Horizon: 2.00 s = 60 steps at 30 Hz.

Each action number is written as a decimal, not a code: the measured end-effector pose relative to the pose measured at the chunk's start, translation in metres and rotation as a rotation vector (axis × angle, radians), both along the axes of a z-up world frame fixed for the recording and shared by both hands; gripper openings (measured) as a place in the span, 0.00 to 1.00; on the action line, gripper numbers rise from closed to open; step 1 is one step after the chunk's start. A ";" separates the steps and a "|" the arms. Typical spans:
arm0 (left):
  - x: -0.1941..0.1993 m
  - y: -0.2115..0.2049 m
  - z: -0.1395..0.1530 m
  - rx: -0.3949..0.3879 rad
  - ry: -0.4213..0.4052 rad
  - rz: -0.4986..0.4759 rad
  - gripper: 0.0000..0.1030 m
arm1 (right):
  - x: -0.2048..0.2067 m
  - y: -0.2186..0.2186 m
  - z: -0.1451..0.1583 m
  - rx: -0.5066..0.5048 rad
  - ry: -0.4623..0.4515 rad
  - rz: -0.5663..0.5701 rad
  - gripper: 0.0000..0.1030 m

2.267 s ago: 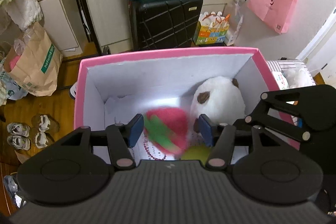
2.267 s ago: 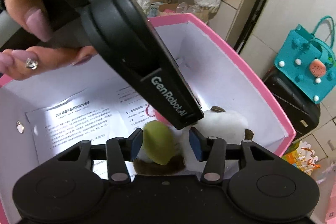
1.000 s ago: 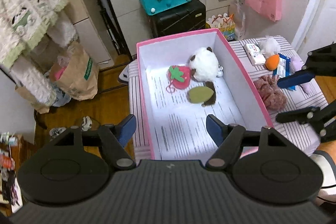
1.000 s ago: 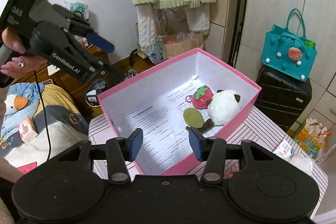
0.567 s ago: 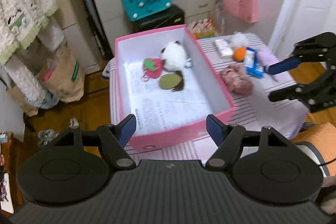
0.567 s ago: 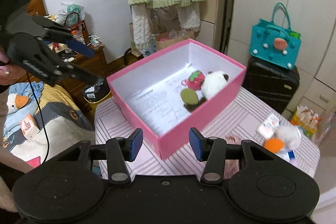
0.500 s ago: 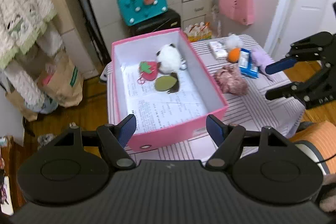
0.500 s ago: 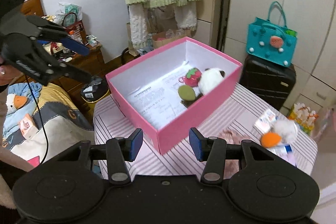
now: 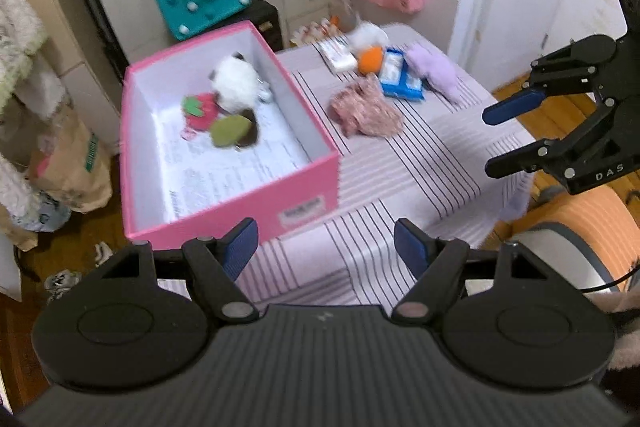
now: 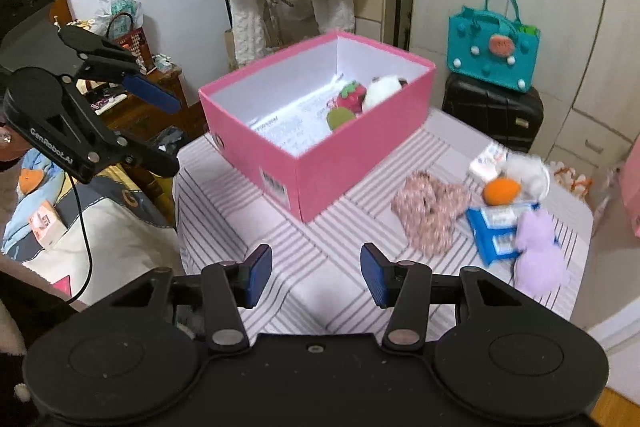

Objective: Organize soft objects
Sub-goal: 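Withdraw both tools from the box toward the items on the table, then move the left tool to the pink floral scrunchie while the right tool approaches the orange makeup sponge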

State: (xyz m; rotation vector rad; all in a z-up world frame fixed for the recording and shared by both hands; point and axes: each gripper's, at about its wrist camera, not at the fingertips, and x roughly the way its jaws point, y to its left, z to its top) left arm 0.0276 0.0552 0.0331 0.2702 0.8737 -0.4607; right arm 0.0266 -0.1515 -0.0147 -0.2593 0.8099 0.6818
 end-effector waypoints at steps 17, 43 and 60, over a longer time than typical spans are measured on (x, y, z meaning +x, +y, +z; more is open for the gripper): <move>0.005 -0.037 -0.040 -0.113 -0.070 -0.054 0.72 | 0.007 -0.047 -0.063 0.080 0.005 -0.082 0.55; 0.045 -0.114 -0.073 -0.203 -0.197 -0.050 0.72 | 0.063 -0.099 -0.073 0.207 -0.190 -0.154 0.56; 0.092 -0.162 -0.130 -0.163 -0.281 0.163 0.72 | 0.124 -0.106 -0.082 0.187 -0.215 -0.195 0.60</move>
